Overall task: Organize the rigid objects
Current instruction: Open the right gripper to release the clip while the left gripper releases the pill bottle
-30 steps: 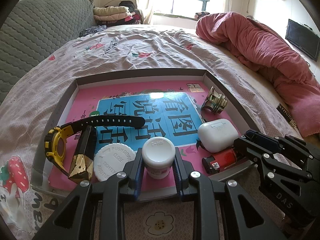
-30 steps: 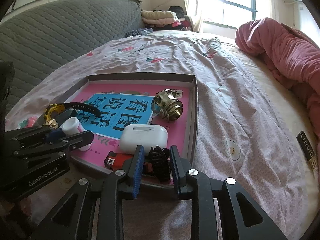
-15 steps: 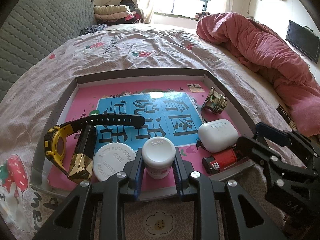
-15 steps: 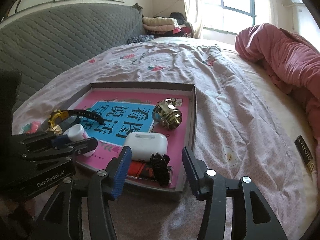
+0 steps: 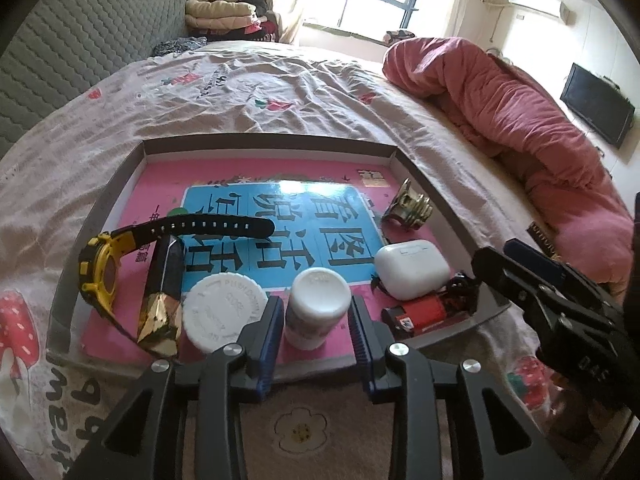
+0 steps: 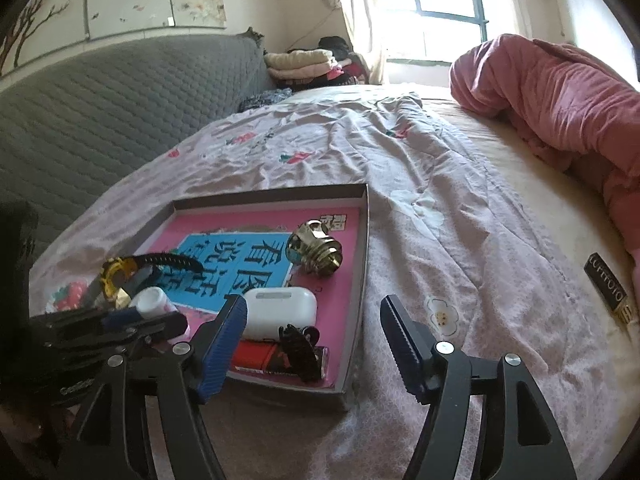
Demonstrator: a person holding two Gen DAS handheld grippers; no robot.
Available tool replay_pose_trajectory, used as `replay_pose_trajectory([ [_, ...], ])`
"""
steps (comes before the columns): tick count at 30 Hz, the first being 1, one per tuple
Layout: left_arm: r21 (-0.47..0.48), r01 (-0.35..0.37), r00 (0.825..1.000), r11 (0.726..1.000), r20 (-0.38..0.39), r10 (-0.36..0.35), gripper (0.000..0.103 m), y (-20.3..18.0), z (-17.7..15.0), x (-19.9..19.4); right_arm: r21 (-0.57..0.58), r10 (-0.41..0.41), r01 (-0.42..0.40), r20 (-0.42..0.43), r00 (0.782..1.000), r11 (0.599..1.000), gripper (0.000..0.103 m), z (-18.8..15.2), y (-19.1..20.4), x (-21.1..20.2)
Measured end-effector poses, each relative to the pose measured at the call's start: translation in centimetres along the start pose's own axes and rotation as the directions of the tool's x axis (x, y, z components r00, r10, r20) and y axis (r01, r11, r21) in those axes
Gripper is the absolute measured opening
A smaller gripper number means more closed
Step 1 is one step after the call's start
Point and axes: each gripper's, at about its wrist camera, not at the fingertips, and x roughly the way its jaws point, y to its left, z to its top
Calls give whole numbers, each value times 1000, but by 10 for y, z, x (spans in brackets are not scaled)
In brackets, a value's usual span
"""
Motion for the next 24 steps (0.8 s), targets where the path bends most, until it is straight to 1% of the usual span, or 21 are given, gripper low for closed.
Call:
replay_pose_trajectory([
  [3, -4, 3, 1000, 1000, 10, -3, 36, 0, -2, -9, 10, 2, -2, 15, 1000, 1000, 72, 2, -1, -4],
  [5, 6, -11, 1000, 1000, 16, 11, 46, -2, -4, -15, 16, 4, -5, 30, 1000, 1000, 74, 3, -1, -7],
  [9, -2, -28, 1000, 1000, 13, 28, 46, 1, -7, -27, 19, 8, -9, 48, 999, 1000, 74, 3, 2, -14],
  [16, 16, -93, 995, 996, 28, 93, 47, 6, -15, -53, -12, 18, -17, 53, 998, 1000, 75, -5, 22, -27],
  [18, 19, -109, 994, 994, 30, 108, 49, 8, -19, -60, -35, 12, -10, 60, 998, 999, 75, -8, 33, -34],
  [20, 26, -126, 992, 992, 30, 125, 55, 8, -23, -64, -55, 8, -5, 59, 998, 998, 75, -11, 41, -38],
  [22, 25, -127, 992, 992, 26, 126, 55, 9, -29, -69, -65, -7, 11, 62, 998, 998, 75, -14, 47, -42],
  [24, 31, -132, 991, 991, 24, 132, 55, 10, -33, -73, -61, -1, 5, 61, 998, 998, 75, -17, 52, -47],
])
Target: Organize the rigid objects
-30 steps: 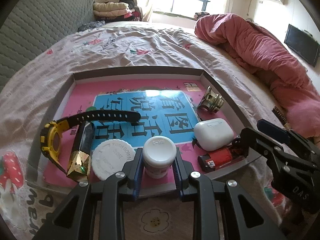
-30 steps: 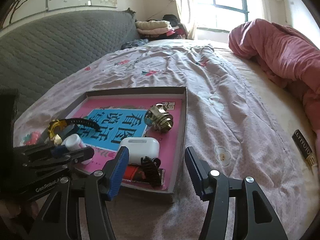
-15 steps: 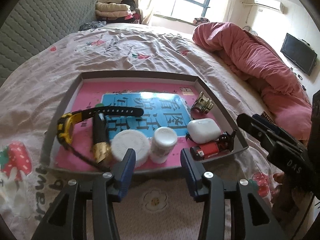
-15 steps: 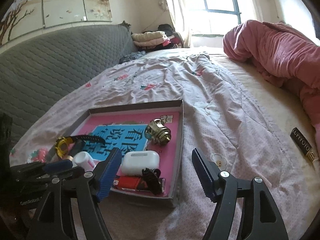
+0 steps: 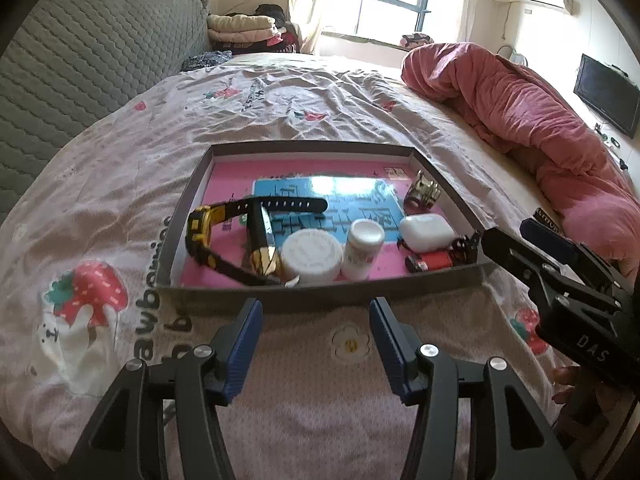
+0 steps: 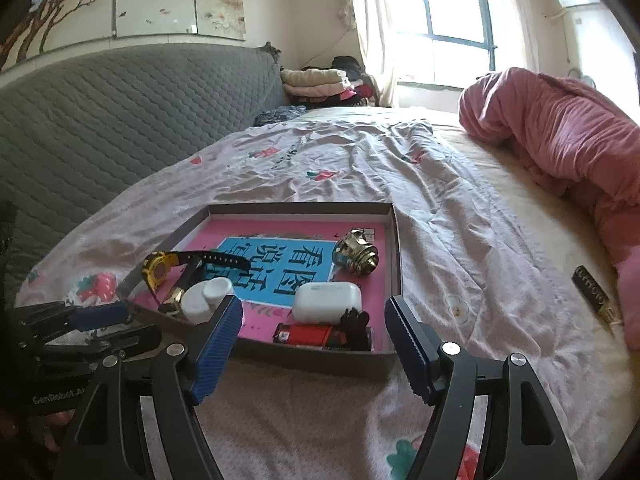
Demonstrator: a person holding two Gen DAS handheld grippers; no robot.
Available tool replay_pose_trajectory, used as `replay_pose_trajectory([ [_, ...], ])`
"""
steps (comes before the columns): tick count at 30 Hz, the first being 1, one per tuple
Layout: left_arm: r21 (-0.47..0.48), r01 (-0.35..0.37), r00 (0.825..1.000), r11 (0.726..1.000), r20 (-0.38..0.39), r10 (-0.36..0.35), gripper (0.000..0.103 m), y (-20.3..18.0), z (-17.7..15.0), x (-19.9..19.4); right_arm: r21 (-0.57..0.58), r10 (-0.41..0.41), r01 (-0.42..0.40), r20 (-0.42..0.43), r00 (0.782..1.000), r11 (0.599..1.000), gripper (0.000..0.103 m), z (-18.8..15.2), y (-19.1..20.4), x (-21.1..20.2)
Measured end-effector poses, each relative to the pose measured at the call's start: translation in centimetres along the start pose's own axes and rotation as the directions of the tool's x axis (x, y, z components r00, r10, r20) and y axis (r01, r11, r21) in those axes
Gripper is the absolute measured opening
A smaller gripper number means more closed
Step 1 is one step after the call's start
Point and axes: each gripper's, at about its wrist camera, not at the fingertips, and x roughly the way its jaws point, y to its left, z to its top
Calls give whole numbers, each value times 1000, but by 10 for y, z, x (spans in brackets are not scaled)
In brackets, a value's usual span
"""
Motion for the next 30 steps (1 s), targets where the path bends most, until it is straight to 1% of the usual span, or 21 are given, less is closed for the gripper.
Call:
replay_pose_trajectory([
  [3, -5, -8, 1000, 1000, 6, 8, 55, 2, -2, -7, 12, 21, -21, -6, 1000, 1000, 75, -6, 8, -7],
  [7, -13, -38, 999, 999, 17, 38, 55, 5, -7, -16, -26, -8, 8, -3, 1000, 1000, 75, -10, 21, -14],
  [10, -15, -77, 997, 997, 10, 77, 55, 7, -11, -20, -26, 2, -1, 7, 1000, 1000, 75, -14, 27, -23],
  [15, -34, -104, 995, 994, -4, 104, 55, 14, -18, -25, -35, -9, 8, -12, 1000, 999, 75, -20, 35, -30],
  [21, -18, -96, 995, 995, -23, 96, 55, 16, -28, -31, -57, -22, 21, -16, 1000, 998, 75, -27, 44, -41],
  [26, -28, -77, 997, 997, -25, 76, 55, 18, -33, -40, -76, -37, 36, -11, 999, 996, 75, -32, 52, -52],
  [30, -38, -71, 997, 997, -24, 70, 55, 19, -36, -47, -95, -44, 41, -28, 999, 995, 75, -39, 56, -59],
])
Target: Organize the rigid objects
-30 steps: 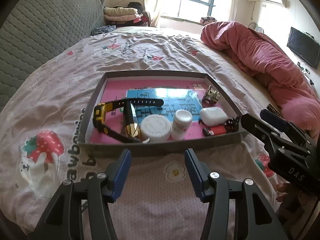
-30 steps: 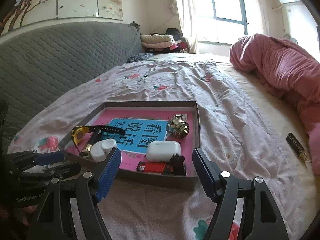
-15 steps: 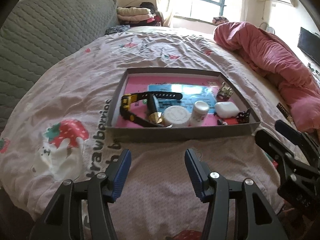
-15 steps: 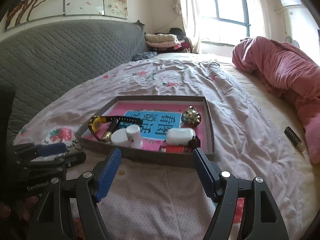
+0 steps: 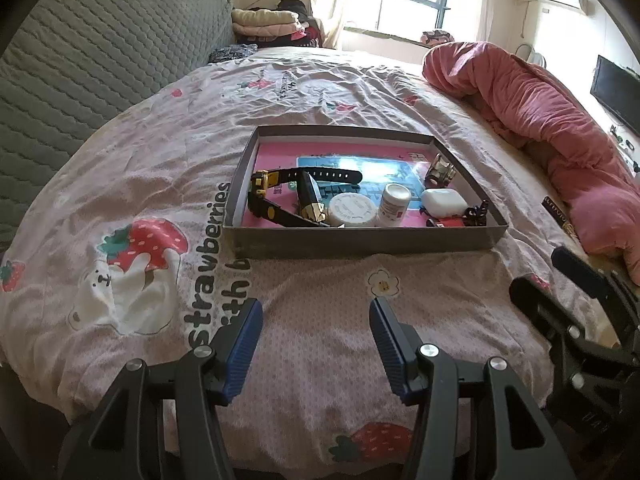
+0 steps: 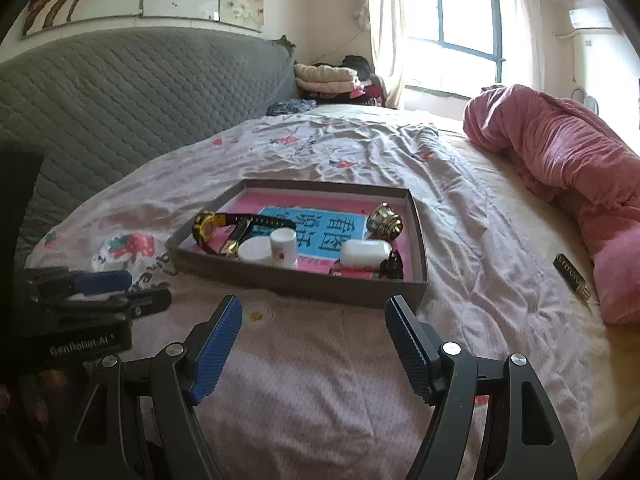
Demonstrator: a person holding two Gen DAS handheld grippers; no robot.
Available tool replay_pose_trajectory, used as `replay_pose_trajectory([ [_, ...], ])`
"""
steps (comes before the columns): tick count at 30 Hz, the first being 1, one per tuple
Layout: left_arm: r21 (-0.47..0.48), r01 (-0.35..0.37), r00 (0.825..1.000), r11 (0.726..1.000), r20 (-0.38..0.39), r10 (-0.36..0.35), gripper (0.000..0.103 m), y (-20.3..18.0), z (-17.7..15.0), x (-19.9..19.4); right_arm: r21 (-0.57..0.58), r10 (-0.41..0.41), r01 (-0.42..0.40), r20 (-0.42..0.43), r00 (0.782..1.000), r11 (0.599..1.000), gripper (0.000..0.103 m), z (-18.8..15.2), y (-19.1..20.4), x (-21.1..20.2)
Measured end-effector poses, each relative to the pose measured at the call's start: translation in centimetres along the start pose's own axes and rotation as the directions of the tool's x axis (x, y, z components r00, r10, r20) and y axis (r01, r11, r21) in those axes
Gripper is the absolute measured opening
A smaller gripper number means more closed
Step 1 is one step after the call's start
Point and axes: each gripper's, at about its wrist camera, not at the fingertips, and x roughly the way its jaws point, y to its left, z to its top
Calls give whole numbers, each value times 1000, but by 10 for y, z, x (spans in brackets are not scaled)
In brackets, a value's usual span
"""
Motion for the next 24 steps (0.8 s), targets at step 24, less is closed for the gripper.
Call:
replay_pose_trajectory([
  [24, 37, 18, 1000, 999, 5, -18, 55, -6, -23, -16, 100, -23, 25, -22, 999, 995, 75, -12, 0, -10],
])
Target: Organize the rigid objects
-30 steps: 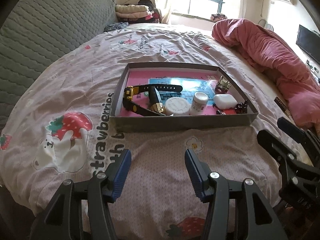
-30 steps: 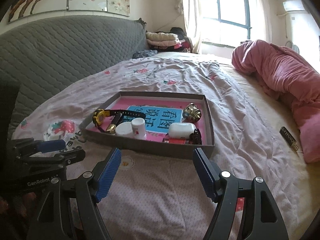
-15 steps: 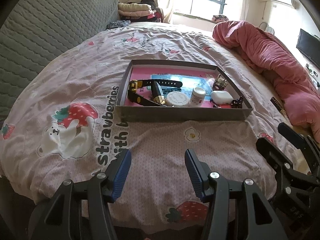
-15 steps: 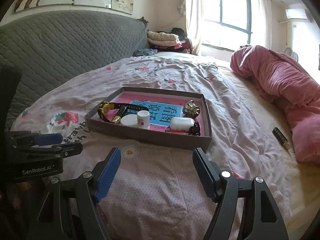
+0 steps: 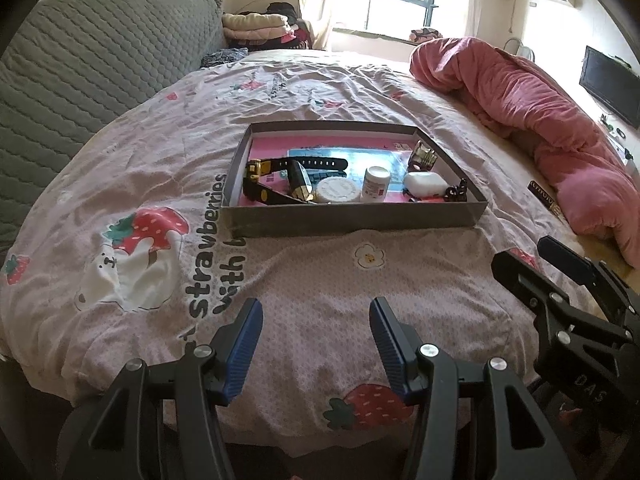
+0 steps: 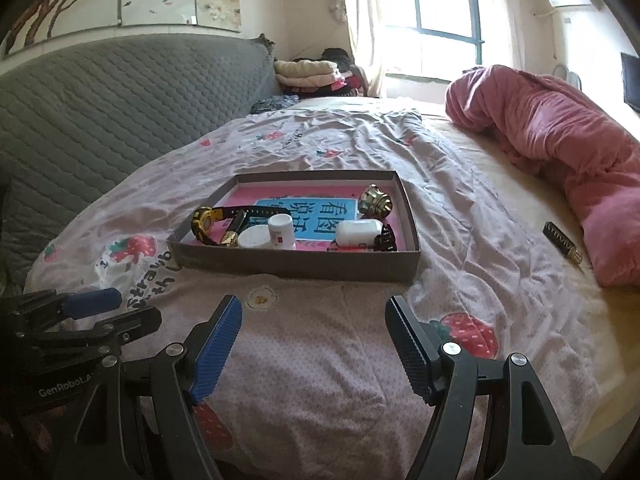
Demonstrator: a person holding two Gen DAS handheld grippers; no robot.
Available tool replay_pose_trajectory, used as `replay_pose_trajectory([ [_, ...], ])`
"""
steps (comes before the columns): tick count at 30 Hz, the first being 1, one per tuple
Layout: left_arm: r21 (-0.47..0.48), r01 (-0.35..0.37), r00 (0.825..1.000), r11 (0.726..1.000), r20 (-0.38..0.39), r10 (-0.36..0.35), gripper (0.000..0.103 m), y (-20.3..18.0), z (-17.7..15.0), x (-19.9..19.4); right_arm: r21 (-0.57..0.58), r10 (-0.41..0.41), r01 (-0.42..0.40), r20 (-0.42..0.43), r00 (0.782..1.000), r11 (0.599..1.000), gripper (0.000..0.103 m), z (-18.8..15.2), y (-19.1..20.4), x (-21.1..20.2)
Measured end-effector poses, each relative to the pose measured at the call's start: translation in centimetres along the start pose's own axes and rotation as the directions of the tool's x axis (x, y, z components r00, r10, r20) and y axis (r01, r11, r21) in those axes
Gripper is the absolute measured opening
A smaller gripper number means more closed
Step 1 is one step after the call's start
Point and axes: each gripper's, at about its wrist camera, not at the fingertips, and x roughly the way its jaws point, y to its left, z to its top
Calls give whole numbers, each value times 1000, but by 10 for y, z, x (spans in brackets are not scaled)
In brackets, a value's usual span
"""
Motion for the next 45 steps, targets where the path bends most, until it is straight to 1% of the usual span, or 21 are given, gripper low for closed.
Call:
replay_pose_trajectory([
  [2, 4, 2, 1000, 1000, -4, -2, 55, -1, 0, 3, 2, 10, -10, -15, 1000, 1000, 75, -2, -1, 5],
  [4, -2, 20, 1000, 1000, -15, -20, 55, -2, -1, 7, 2, 13, -13, -30, 999, 1000, 75, -3, -2, 11],
  [8, 8, 32, 999, 999, -13, -32, 55, -6, -1, 12, -1, 12, -12, -46, 999, 1000, 75, -6, -3, 20],
  [14, 13, 13, 1000, 1000, -13, -13, 55, -7, 0, 22, 2, 19, -19, -70, 997, 1000, 75, -8, -7, 33],
  [16, 12, -5, 1000, 1000, -13, 6, 55, -6, 0, 24, -6, -3, 2, -86, 996, 1000, 75, -9, -8, 40],
  [20, -5, -11, 1000, 1000, -10, 11, 55, -1, 1, 27, -1, 1, -1, -109, 994, 1000, 75, -11, -9, 46],
  [24, -9, -27, 1000, 1000, -2, 27, 55, 1, 3, 29, -9, 12, -13, -108, 994, 1000, 75, -11, -5, 47],
  [30, -13, -27, 1000, 1000, -4, 27, 55, 4, 4, 32, -9, 17, -19, -115, 993, 1000, 75, -12, -3, 49],
  [35, -4, -58, 998, 998, 8, 58, 55, 3, 5, 33, -1, 18, -18, -119, 993, 1000, 75, -11, -5, 49],
  [37, -2, -45, 999, 999, 12, 45, 55, 2, 5, 32, 3, 25, -25, -117, 993, 1000, 75, -11, -5, 49],
  [45, -9, -41, 999, 999, 6, 41, 55, 3, 5, 33, -4, 30, -31, -115, 993, 1000, 75, -11, -3, 48],
])
